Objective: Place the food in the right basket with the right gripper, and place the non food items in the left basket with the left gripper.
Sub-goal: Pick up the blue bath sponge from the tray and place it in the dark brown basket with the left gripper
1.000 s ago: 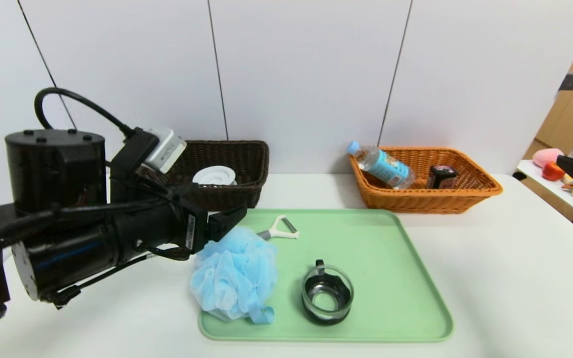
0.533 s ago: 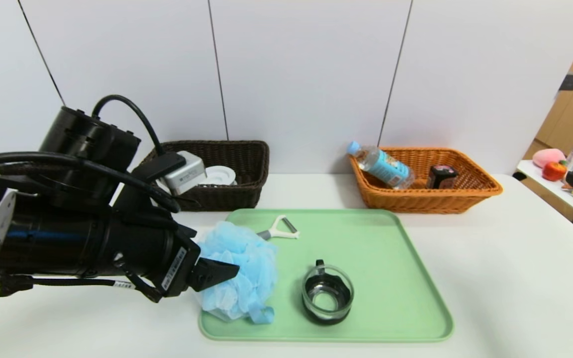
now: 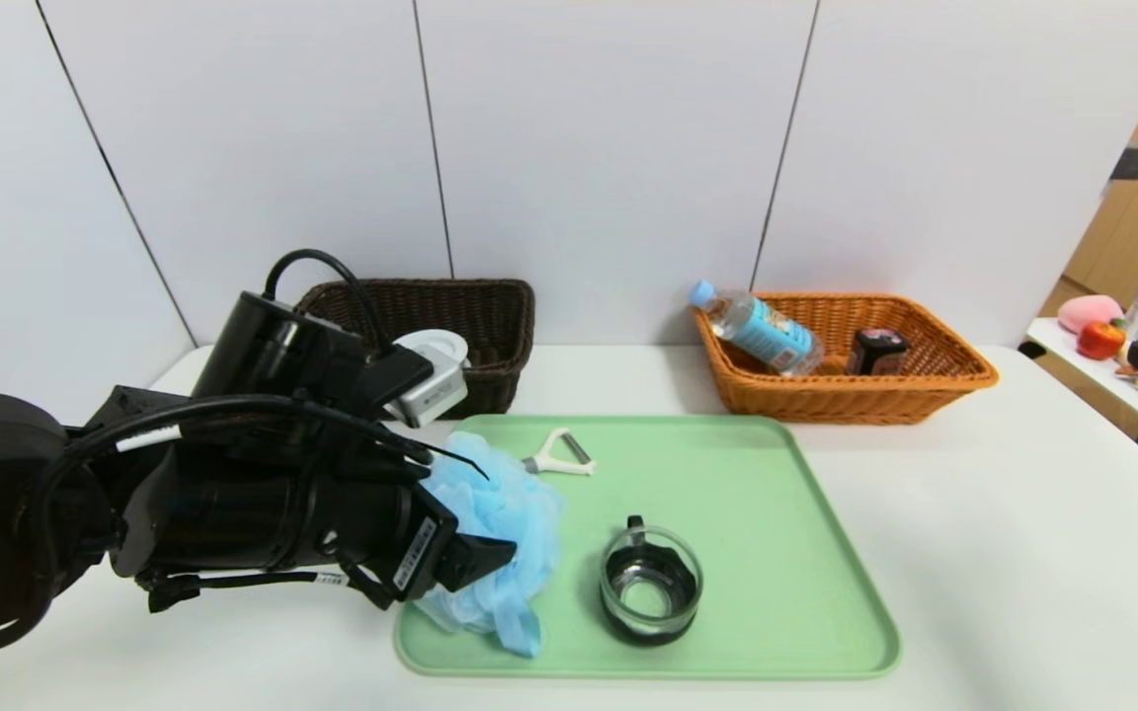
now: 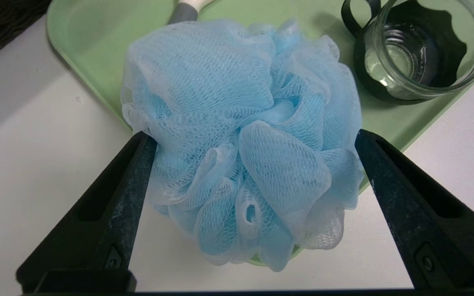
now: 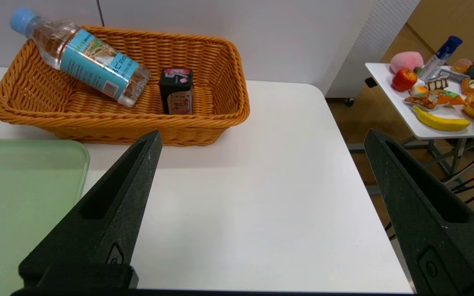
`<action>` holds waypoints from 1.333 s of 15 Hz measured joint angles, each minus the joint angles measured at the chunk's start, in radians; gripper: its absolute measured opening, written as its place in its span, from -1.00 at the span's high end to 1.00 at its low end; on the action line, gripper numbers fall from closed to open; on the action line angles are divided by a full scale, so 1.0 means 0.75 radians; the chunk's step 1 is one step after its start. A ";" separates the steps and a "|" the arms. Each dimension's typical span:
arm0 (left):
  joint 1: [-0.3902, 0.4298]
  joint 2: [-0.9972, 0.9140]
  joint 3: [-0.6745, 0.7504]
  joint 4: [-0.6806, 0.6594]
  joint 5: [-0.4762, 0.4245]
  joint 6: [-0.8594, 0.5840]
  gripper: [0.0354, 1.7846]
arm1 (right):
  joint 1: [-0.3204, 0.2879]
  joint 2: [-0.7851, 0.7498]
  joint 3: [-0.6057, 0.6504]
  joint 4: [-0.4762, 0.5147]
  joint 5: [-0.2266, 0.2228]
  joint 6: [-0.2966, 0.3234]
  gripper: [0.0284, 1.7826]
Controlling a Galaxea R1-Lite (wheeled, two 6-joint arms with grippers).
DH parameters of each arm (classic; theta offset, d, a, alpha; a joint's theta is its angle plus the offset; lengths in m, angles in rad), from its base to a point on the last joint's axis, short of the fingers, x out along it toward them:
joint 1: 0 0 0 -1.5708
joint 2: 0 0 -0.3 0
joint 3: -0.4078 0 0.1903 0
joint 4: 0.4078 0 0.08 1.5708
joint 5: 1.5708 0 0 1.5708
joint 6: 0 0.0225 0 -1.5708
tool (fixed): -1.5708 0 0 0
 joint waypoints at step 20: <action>0.000 0.015 0.111 -0.159 0.066 0.087 0.94 | 0.001 0.003 0.021 -0.004 0.034 0.002 -0.90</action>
